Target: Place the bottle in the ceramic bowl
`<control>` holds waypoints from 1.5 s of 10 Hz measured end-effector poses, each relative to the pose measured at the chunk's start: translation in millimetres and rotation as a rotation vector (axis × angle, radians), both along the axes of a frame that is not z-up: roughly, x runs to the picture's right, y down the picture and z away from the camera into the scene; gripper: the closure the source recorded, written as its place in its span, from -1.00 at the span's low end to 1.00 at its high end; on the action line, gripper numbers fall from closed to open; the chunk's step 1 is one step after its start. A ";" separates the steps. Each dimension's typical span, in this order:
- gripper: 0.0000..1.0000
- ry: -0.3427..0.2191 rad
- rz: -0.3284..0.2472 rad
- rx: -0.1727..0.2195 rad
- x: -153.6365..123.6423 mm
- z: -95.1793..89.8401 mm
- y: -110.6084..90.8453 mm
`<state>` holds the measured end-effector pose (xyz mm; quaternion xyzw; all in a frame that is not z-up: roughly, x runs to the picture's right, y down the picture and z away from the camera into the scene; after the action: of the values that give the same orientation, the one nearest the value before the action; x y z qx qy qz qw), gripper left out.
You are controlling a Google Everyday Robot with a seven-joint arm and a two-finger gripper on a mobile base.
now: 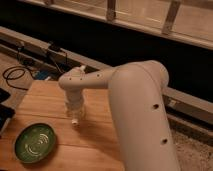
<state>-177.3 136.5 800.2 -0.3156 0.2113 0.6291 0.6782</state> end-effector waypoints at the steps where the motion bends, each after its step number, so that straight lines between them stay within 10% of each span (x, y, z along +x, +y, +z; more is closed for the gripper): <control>1: 1.00 -0.006 0.000 0.035 -5.6 -13.5 -7.3; 4: 1.00 -0.025 -0.049 0.099 -37.5 -61.8 0.7; 7: 1.00 -0.019 -0.062 0.092 -59.5 -91.6 53.3; 15: 1.00 -0.047 -0.106 0.055 -81.9 -104.0 109.6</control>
<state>-259.2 246.1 696.2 -0.2999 0.1944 0.5904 0.7237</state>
